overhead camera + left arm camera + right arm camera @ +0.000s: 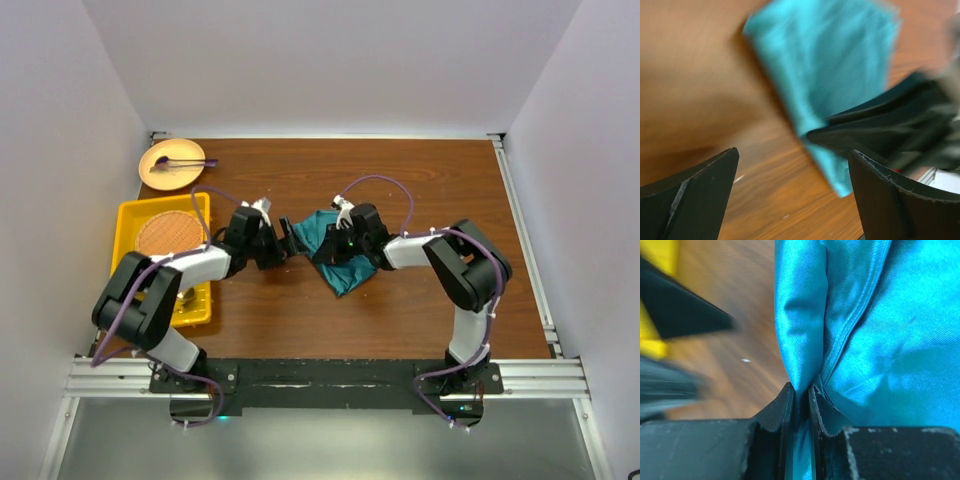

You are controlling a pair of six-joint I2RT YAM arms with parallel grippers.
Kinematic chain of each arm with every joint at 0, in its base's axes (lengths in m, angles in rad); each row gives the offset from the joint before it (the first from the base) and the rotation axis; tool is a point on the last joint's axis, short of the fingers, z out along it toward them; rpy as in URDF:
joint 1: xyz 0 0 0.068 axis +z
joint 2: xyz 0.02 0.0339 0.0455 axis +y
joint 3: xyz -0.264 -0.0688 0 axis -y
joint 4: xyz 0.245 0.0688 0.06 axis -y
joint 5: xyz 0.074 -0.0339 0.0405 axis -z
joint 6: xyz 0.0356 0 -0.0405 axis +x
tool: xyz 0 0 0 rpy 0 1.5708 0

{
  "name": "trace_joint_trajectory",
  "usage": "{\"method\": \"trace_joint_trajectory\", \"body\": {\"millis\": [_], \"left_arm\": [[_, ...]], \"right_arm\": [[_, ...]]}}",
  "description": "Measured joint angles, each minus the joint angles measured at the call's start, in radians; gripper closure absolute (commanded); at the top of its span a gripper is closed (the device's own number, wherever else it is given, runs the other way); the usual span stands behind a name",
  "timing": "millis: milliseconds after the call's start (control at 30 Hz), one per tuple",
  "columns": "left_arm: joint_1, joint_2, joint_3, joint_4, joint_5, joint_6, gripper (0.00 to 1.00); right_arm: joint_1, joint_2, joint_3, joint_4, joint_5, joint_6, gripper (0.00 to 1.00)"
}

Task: Fold the napkin, place the utensils inside, and roll it up
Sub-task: Roll the napkin with the utensil

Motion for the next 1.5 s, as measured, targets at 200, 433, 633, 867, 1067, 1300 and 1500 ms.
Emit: {"method": "trace_joint_trajectory", "body": {"millis": [200,433,633,867,1067,1300,1500], "left_arm": [[-0.004,0.109,0.003,0.074,0.029,-0.058,0.03],[-0.014,0.187,0.097,0.026,-0.022,-0.122,0.33],[-0.033,0.22,0.162,-0.103,-0.142,-0.21,0.52],[-0.036,0.249,0.193,-0.165,-0.189,-0.242,1.0],[-0.041,0.259,0.205,-0.169,-0.185,-0.26,1.0],[-0.044,0.261,0.245,-0.267,-0.195,-0.293,1.0],[-0.044,0.261,0.266,-0.335,-0.188,-0.308,1.0]], "right_arm": [[-0.031,0.11,-0.011,0.209,-0.22,0.128,1.0],[-0.032,0.159,-0.028,0.328,-0.305,0.225,1.0],[-0.032,0.158,-0.032,0.335,-0.298,0.243,1.0],[-0.037,0.146,-0.011,0.272,-0.292,0.185,1.0],[-0.013,0.064,0.053,0.005,-0.183,0.0,0.61],[0.151,-0.045,0.166,-0.357,0.158,-0.211,0.36],[0.311,-0.054,0.207,-0.46,0.472,-0.304,0.34]]}}
